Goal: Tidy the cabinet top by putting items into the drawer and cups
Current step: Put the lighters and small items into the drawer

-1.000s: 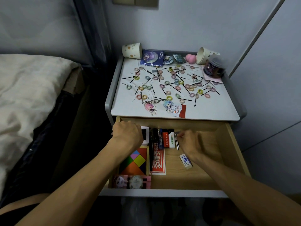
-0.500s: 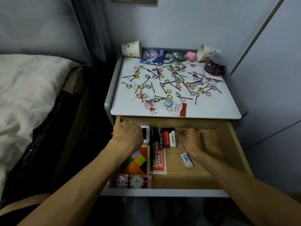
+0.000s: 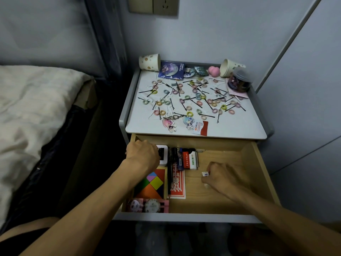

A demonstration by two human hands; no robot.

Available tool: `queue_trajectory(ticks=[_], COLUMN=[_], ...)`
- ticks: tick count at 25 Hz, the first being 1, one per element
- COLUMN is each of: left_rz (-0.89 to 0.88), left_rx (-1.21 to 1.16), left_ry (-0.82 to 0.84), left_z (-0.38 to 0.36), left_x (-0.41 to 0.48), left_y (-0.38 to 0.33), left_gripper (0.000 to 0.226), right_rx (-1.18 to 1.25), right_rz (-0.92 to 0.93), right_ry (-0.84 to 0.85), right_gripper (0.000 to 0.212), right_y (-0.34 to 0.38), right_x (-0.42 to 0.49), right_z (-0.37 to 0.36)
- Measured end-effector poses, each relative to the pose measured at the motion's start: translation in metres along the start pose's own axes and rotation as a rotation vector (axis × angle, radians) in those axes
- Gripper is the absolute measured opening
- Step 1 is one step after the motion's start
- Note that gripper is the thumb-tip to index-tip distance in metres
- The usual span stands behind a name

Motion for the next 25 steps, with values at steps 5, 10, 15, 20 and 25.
queue_trajectory(ticks=[5, 10, 15, 20, 25], left_rz=[-0.007, 0.000, 0.022, 0.022, 0.053], left_rx=[0.023, 0.012, -0.002, -0.029, -0.081], left_ry=[0.014, 0.022, 0.031, 0.022, -0.030], left_z=[0.001, -0.001, -0.003, 0.000, 0.007], left_x=[0.001, 0.005, 0.008, 0.005, 0.004], left_y=[0.000, 0.000, -0.002, 0.000, 0.002], left_gripper=[0.034, 0.034, 0.034, 0.032, 0.028], right_rx=[0.141, 0.140, 0.231, 0.348, 0.443], right_rz=[-0.016, -0.032, -0.043, -0.050, 0.009], right_ry=[-0.144, -0.203, -0.187, -0.185, -0.152], right_gripper=[0.013, 0.019, 0.021, 0.023, 0.017], right_y=[0.006, 0.012, 0.005, 0.007, 0.006], right_x=[0.032, 0.039, 0.049, 0.055, 0.049], right_z=[0.017, 0.011, -0.001, -0.005, 0.001])
Point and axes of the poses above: each hand's wrist, its own x-axis towards the middle knuckle, its own z-axis out of the back of the hand, y = z × x, the point moved 2 cm from there along x, towards the middle knuckle, and after that the axes turned 3 degrees about y, right-handed, at the moved point
